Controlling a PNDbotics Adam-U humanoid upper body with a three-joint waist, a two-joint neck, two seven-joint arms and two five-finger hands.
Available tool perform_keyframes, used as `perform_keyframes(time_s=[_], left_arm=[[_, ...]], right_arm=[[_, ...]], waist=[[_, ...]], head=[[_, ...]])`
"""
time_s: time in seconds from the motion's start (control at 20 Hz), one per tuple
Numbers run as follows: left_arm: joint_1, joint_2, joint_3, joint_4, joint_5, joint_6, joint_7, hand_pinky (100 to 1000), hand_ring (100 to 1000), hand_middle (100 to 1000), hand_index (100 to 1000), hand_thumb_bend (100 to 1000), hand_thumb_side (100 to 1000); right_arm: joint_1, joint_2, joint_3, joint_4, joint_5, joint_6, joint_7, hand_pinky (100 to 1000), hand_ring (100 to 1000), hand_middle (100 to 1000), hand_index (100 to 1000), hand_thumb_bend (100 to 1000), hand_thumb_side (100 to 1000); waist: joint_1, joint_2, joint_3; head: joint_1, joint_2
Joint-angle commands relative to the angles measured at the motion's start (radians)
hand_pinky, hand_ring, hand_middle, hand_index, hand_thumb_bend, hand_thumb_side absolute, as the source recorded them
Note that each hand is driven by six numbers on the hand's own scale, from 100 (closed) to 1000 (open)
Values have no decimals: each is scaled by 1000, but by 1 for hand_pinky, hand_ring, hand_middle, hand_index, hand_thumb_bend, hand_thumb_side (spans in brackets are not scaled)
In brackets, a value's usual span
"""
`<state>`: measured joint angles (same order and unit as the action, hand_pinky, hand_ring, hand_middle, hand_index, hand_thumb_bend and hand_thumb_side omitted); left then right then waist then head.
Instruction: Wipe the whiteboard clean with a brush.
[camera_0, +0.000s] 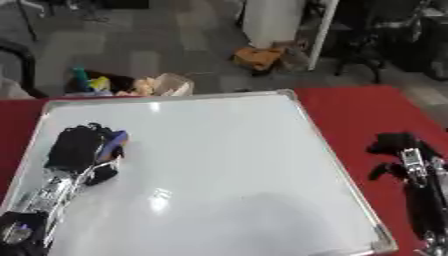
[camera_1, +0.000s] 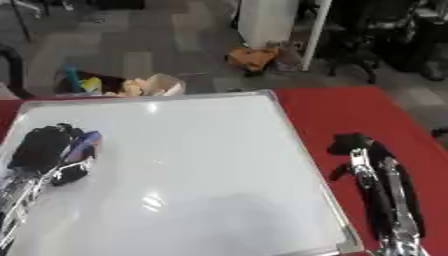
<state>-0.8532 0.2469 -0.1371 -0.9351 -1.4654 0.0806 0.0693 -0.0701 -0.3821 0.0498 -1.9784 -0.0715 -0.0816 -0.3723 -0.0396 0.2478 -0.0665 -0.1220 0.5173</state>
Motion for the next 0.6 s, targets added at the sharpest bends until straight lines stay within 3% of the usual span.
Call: perform_keyframes(time_s=[0.05,0.6], left_arm=[[40,-6,-9,40,-3,18,-4,487,486,504,728,565,478],[104,99,67,21,65,138,25,493,486,509,733,568,472]], right_arm=[[-4,-13,-8,-22,6,0,0,354,645,559,677,100,794],[-1,-15,-12,-22,10,2,-3,354,645,559,677,100,795]], waist=[[-2,-3,1],[-1,-2,13]], head=[[-2,-6],[-13,-8]])
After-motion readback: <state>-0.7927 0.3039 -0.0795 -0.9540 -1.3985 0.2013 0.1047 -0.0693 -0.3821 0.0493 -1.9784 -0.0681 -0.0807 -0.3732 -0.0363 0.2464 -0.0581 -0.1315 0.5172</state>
